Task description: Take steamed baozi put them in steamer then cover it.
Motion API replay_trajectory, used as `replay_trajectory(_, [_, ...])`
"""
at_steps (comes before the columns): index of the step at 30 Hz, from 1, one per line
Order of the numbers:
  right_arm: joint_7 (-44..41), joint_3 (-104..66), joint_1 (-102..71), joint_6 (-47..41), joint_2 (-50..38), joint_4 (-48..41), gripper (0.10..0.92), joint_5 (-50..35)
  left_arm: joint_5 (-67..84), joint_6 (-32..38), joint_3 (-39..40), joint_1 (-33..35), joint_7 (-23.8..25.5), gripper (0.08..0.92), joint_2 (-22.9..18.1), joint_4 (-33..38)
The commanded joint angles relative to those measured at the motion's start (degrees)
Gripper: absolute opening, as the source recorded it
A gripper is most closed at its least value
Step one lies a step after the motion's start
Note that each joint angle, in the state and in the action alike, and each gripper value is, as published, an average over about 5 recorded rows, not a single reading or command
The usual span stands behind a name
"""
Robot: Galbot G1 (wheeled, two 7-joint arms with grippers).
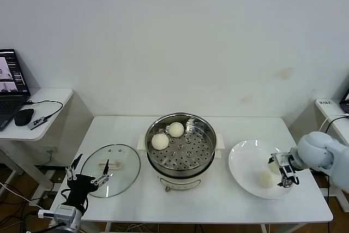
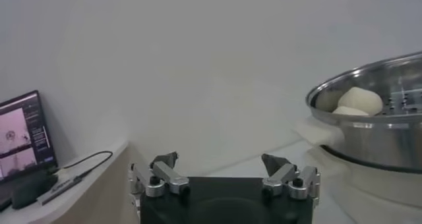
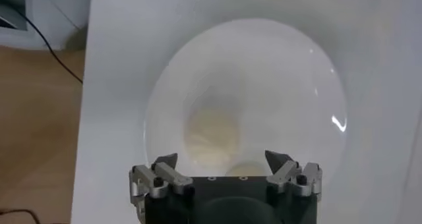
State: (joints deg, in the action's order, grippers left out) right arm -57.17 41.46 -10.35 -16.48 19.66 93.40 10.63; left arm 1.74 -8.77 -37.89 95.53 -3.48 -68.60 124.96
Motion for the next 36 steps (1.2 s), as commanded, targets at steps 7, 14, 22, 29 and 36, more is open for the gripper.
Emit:
replay_trajectory(7, [0.78, -8.48, -10.32, 0.86, 5.79, -7.26, 0.812, 3.77, -0.21, 0.01, -0.25, 0.24, 0.00, 0.823, -0.41, -0.20])
replay_trajectory(14, [0.95, -8.42, -10.73, 0.66, 6.33, -8.13, 0.773, 3.91, -0.24, 0.10, -0.17, 0.17, 0.00, 0.823, -0.56, -0.39])
replay_trajectory(22, [1.00, -8.84, -11.02, 0.26, 7.31, -8.62, 0.708, 3.45, -0.33, 0.12, -0.01, 0.09, 0.00, 0.823, -0.60, -0.37])
replay_trajectory(29, [0.06, -8.92, -10.20, 0.12, 6.38, -7.76, 0.636, 2.83, -0.50, 0.13, 0.27, 0.07, -0.02, 0.823, -0.69, -0.17])
replay_trajectory(36, [-2.04, -4.75, -1.02, -0.63, 3.56, -4.68, 0.580, -1.08, -0.50, 0.27, 0.28, 0.08, -0.04, 0.823, -0.71, 0.39])
